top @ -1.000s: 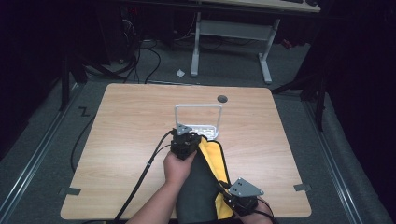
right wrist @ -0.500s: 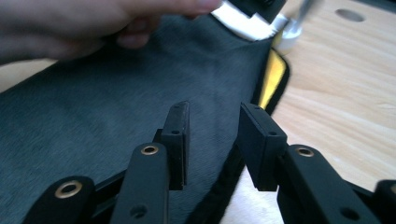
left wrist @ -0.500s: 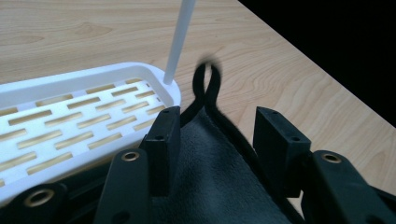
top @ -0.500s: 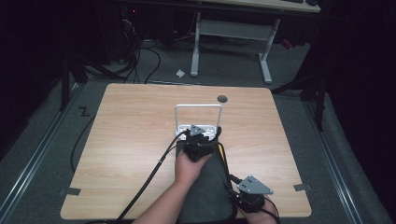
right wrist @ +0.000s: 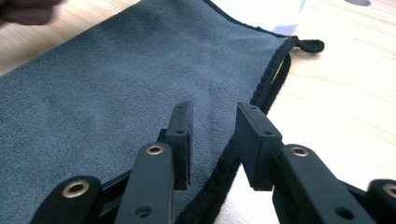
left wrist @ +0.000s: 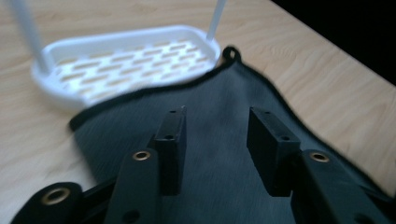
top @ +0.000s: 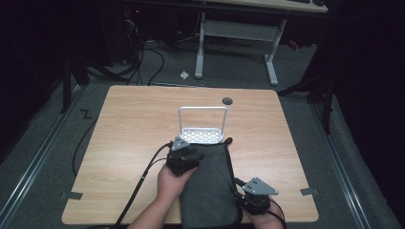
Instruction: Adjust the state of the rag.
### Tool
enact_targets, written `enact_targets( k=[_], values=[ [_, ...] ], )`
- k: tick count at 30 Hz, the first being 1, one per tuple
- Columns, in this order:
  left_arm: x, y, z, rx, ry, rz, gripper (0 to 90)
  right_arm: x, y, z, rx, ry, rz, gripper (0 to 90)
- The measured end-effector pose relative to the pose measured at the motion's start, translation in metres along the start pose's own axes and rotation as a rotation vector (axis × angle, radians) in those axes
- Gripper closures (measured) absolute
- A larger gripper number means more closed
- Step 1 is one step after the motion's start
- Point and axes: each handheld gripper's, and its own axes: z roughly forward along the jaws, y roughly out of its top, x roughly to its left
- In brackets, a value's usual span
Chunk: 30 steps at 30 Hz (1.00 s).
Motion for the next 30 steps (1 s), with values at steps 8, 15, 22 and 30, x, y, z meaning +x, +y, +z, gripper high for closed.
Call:
enact_targets(
  k=[8,15,22,30],
  values=[
    [0.007,-0.032,-0.022,0.074,0.006,0.044,83.6,-0.012,0.021,0.024,0.026,0.006,-0.018,90.0],
    [0.009,-0.032,-0.012,0.097,-0.011,0.037,76.7,-0.031,0.04,0.082,0.111,-0.06,0.006,87.4],
    [0.01,-0.037,-0.007,0.148,-0.006,0.081,77.3,-0.039,0.027,0.08,0.147,-0.044,0.047,86.7],
    [0.01,-0.049,-0.025,0.154,-0.038,0.076,77.8,-0.028,0.024,0.076,0.139,-0.01,0.03,86.0]
  ],
)
